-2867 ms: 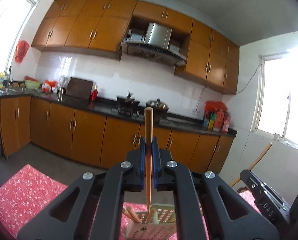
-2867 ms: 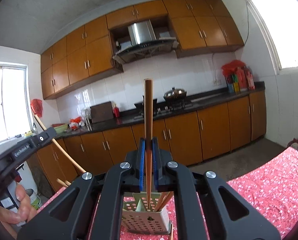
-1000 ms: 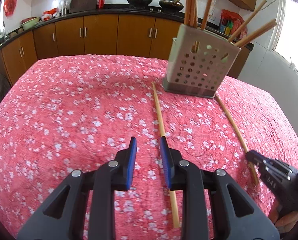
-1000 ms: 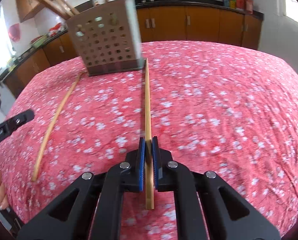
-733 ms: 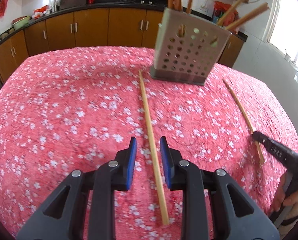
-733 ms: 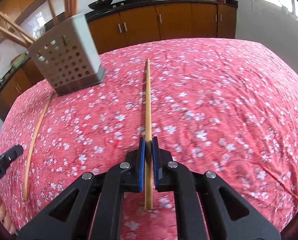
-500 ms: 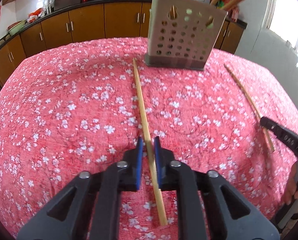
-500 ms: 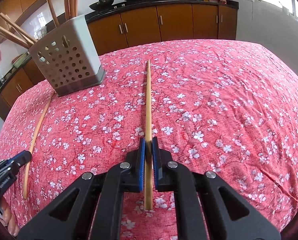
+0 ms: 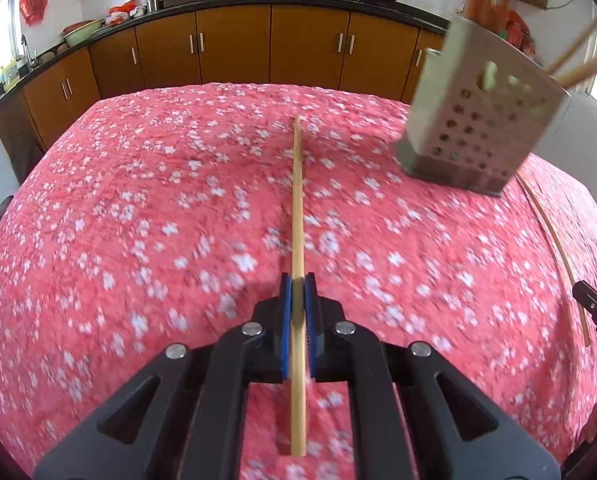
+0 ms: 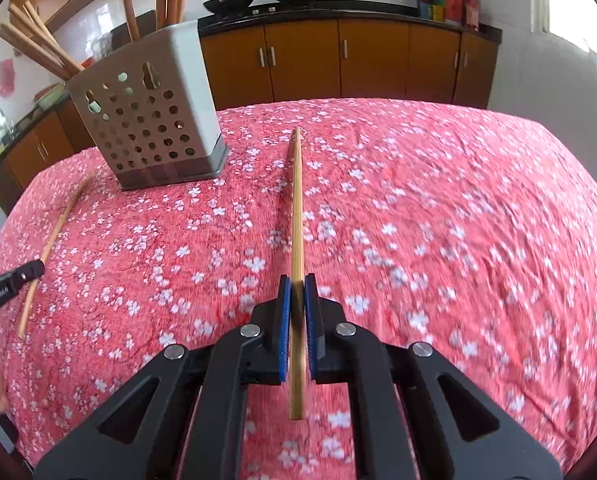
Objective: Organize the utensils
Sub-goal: 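Lower the right tool and grasp a chopstick while the left tool grasps the last chopstick, then lift the right tool's chopstick over the holder while the left tool carries its chopstick there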
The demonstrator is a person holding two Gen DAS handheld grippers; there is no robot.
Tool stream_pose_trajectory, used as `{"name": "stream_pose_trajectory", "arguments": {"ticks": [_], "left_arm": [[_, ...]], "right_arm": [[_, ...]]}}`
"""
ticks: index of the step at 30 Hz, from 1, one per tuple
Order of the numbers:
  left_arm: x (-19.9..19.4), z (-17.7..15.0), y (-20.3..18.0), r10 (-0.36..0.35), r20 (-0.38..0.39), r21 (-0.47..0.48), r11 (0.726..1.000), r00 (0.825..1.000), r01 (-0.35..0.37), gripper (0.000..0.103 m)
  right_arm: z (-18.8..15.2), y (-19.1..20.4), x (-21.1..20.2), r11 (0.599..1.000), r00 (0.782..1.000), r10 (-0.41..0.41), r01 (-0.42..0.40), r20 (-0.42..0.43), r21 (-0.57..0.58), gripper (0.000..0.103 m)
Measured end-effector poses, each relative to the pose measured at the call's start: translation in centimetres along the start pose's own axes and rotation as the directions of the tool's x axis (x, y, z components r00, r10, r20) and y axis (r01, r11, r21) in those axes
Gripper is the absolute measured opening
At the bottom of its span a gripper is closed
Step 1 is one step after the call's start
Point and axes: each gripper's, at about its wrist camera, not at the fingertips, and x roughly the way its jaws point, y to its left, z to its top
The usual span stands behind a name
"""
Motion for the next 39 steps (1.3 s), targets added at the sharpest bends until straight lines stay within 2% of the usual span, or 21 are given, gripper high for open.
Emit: {"name": "stream_pose_trajectory", "arguments": {"ticks": [8,18,24,39], "left_arm": [[1.0,1.2,0.3,0.015,0.018,0.004,1.0,1.0,-0.015,0.011],[0.7,0.7,1.2,-0.026,0.021,-0.029,0.999,0.999,0.026,0.011],[0.9,1.0,0.8,-0.01,0.019,-0.019,1.0,1.0,0.011,0.011],[1.0,1.1,0.8,-0.026,0.017,-0.036,0.999,1.0,0.027,0.011]], "right_arm": [[1.3,-0.3,2.1,1.0,0.999,-0.016,0.016,-0.032,-0.015,0.008],[1.1,-0.4,1.9,1.0,0.999,-0.027,0.027,-0.032,-0.012,0.008],[1.0,0.1,1.8,0.999,0.999,-0.033,0.032,-0.031,-0.015,0.008],[1.0,-0.2,1.8,1.0,0.999,-0.023,0.023,-0.032,-0.006,0.008]]}}
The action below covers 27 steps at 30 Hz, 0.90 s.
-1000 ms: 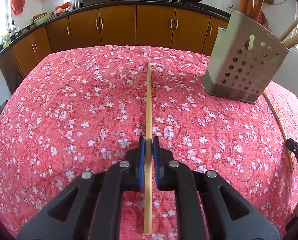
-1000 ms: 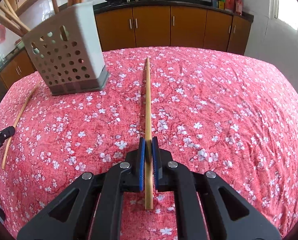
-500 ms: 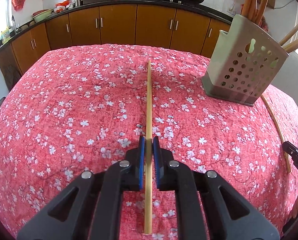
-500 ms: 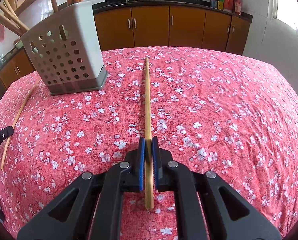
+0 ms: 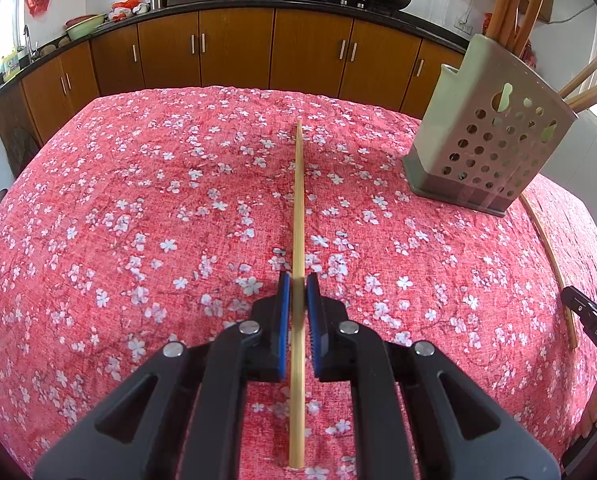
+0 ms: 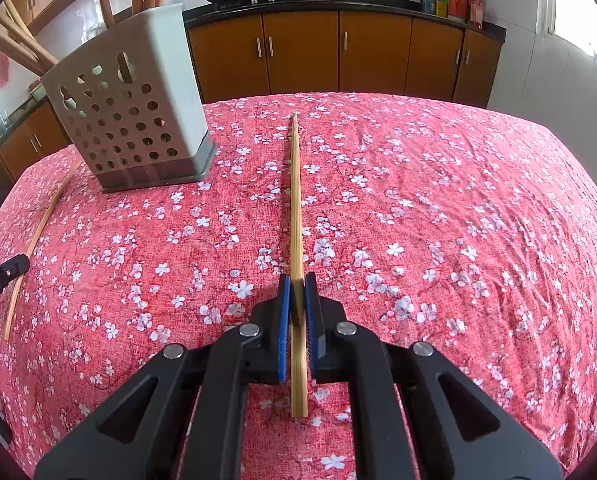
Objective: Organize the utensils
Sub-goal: 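Lift the right tool's chopstick over the holder while the left tool carries its chopstick there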
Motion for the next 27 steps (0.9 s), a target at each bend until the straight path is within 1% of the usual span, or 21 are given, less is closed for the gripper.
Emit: {"name": "stream_pose_trajectory", "arguments": {"ticks": [4,8,10,13,18,24,27], "left_arm": [[-0.2,0.0,0.1,-0.017,-0.001,-0.003,1.0,1.0,0.017,0.011],[-0.7,-0.6,-0.3,-0.005,-0.011,0.082,0.997,1.0,0.006,0.011],[-1.0,-0.8,-0.4,-0.003,-0.013,0.094,0.996,1.0,0.004,0.011],[-1.4,-1.2,-0.5,0.0,-0.016,0.098,0.995,1.0,0.002,0.011],[-2.2,-1.9,-0.7,0.0,-0.013,0.107,0.994,1.0,0.001,0.011],[-2.1,-1.9,-0.3,-0.005,-0.015,0.098,0.995,1.0,0.007,0.011],[-2.2,-2.0,-0.4,0.003,-0.015,0.101,0.995,1.0,-0.001,0.011]], "right_arm": [[0.0,0.0,0.0,1.0,1.0,0.009,-0.009,0.0,0.008,0.008],[0.0,-0.3,0.0,0.999,1.0,0.025,-0.025,-0.001,0.025,0.008],[0.0,-0.3,0.0,0.999,1.0,0.023,-0.023,-0.001,0.024,0.008],[0.0,-0.3,-0.1,1.0,1.0,0.019,-0.019,-0.001,0.023,0.008],[-0.4,-0.7,-0.6,0.999,0.999,0.035,-0.035,-0.001,0.036,0.008],[-0.6,-0.7,-0.7,0.999,0.999,0.034,-0.034,-0.001,0.035,0.008],[-0.5,-0.7,-0.7,0.998,0.999,0.044,-0.044,-0.001,0.045,0.008]]}}
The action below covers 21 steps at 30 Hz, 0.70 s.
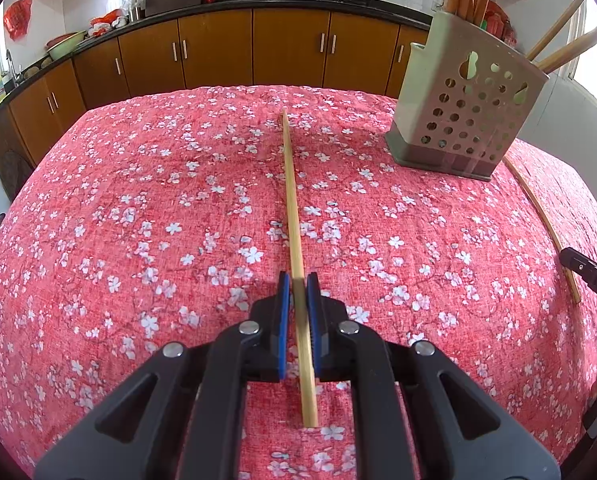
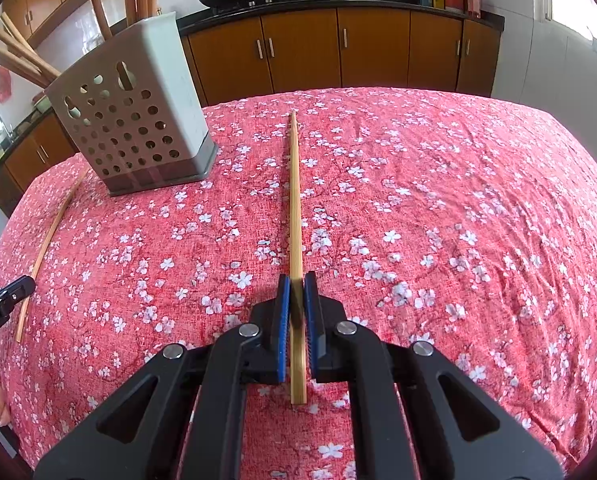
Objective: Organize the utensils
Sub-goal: 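Lift the right tool's chopstick over the holder while the left tool carries its chopstick there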
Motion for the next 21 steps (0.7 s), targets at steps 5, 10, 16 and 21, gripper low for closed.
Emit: {"name": "stream_pose_trajectory", "arguments": {"ticks": [5,10,16,21], "left_arm": [[-0.4,-0.4,-0.4,0.017,-0.003,0.011,1.0,1.0,-0.017,0.011],[-0.6,-0.6,-0.5,0.019,-0.005,0.013,1.0,1.0,-0.019,0.009],[-2.7,0.2,-0.5,0.008,0.04,0.018,1.0,0.999,-0.009,0.008],[-6.7,1.9,-0.2,-0.022,0.159,0.003,1.0,0.987,0.022,0.008]], "right_arm": [[0.1,0.3,0.0,1.0,1.0,-0.014,0.014,-0.001,-0.011,0.008],[0.0,0.9,0.0,0.999,1.0,-0.031,0.031,-0.001,-0.028,0.008],[0.1,1.0,-2.9,1.0,0.997,0.001,0.001,0.078,-0.018,0.008],[1.4,1.5,-7.5,1.0,0.973,0.018,-0.013,0.23,-0.024,0.008]]}}
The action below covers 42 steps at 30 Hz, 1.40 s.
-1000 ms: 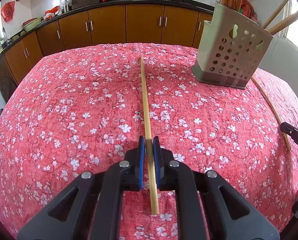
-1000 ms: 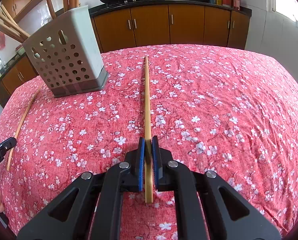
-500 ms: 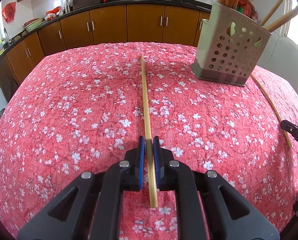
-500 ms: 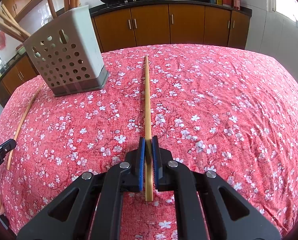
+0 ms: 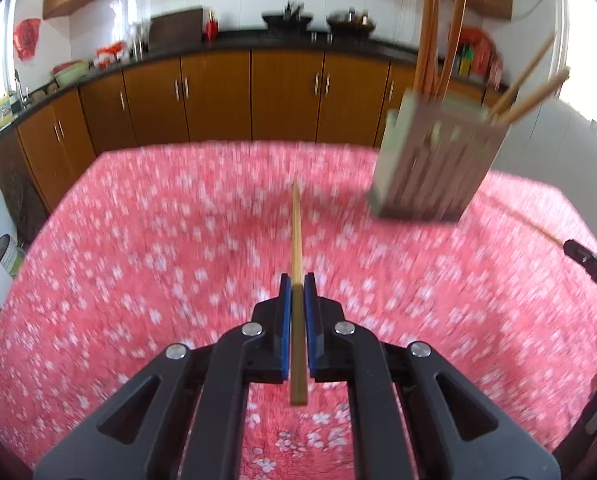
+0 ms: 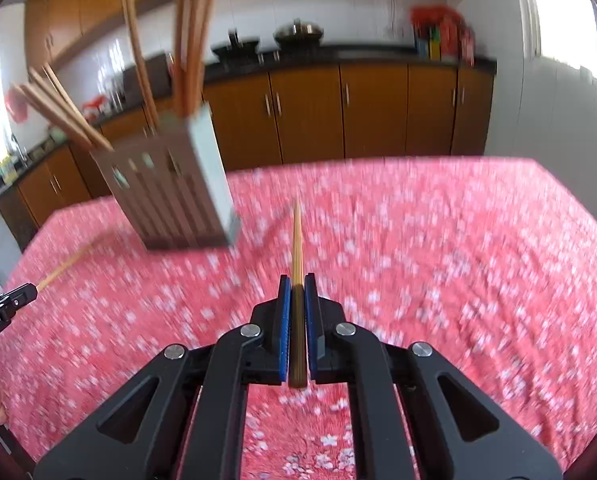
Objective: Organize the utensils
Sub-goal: 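Lift the right tool's chopstick over the holder while the left tool carries its chopstick there, then open the right tool to drop its chopstick into the holder while the left tool opens too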
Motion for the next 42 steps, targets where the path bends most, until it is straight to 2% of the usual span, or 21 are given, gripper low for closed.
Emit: {"name": "stream_pose_trajectory", "arguments": {"ticks": [5,13,18,24,27,32,37,42], "left_arm": [[-3.1,2.2,0.0,-0.025,0.105,-0.024,0.999,0.994,0.028,0.008],[-4.1,3.4,-0.3,-0.037,0.143,-0.032,0.999,0.989,0.042,0.008],[-6.1,4.8,-0.3,-0.061,0.199,-0.031,0.997,0.978,0.068,0.008],[-8.5,7.0,-0.9,-0.096,0.258,-0.017,0.994,0.961,0.104,0.007],[-9.8,8.1,-1.6,-0.126,0.285,-0.008,0.991,0.95,0.134,0.007],[-11.6,10.2,-3.1,-0.18,0.338,-0.001,0.981,0.924,0.192,0.007],[-13.1,12.9,-4.8,-0.21,0.416,-0.011,0.972,0.885,0.236,0.007],[-14.2,16.0,-6.5,-0.217,0.497,-0.015,0.966,0.84,0.259,0.007]], "right_arm": [[1.5,0.2,-2.2,1.0,0.996,0.027,-0.027,0.086,-0.004,0.008],[1.7,-0.1,-2.4,1.0,0.995,0.027,-0.028,0.093,0.004,0.008],[3.7,-0.6,-5.2,0.996,0.977,0.073,-0.083,0.203,0.041,0.008],[6.1,0.5,-7.9,0.992,0.952,0.117,-0.128,0.282,0.021,0.008],[7.2,1.1,-9.4,0.986,0.932,0.157,-0.169,0.327,0.007,0.008],[9.3,2.8,-11.8,0.975,0.885,0.211,-0.219,0.414,-0.029,0.008],[11.1,4.5,-13.6,0.966,0.83,0.248,-0.249,0.5,-0.067,0.008],[12.7,5.6,-13.8,0.969,0.787,0.245,-0.223,0.565,-0.109,0.008]]}}
